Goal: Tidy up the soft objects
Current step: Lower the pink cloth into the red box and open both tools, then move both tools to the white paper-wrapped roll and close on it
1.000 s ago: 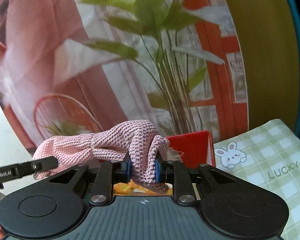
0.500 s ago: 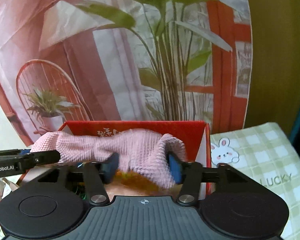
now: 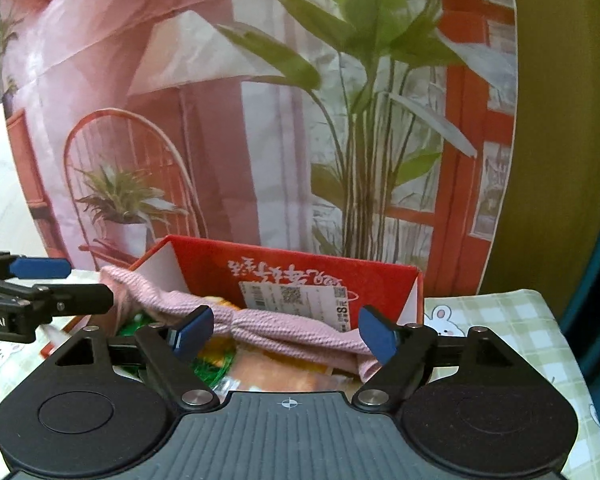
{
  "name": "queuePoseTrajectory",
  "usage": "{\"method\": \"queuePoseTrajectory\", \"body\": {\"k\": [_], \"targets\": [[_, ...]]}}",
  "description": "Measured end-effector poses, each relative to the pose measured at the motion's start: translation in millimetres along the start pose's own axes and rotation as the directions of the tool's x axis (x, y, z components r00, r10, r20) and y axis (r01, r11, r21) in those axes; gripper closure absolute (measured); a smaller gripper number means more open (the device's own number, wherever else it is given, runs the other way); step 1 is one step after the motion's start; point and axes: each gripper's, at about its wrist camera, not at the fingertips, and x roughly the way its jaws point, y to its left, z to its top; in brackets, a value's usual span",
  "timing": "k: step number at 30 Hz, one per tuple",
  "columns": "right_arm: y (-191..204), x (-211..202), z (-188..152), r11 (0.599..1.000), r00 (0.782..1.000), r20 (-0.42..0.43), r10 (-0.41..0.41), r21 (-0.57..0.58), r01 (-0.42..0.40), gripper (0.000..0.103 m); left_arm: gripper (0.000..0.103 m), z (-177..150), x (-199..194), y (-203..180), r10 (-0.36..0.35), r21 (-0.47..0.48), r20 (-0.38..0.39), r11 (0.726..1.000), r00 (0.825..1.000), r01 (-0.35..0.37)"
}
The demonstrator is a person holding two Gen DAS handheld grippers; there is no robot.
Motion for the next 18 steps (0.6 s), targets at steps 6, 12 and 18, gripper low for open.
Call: {"method": "queuePoseTrajectory", "body": {"k": [6,12,18], "targets": [[16.6,-25.8,-14.8,1.0,1.0,0.025,0.009,-0.006,-0.009,0.022,0.003,-19.9,-23.1,-7.6,0.025,-0.001,-0.006,1.0,1.0,-0.025],[34.2,-51.3,-43.1,0.999,0.998,0.06,0.03,-0.037,-0.028,0.019,0.003,-47.6,-37.5,-6.6,0.032,-0.017,-0.028,0.999,0.999,-0.033],[36.7,-70.3,-74.9,1.0,0.995,0.094,0.026,-0.014,-0.025,0.019,0.003,-84.8,-42.4,4.8,0.038,-0.08,-0.066,0.996,0.997,-0.043]]}}
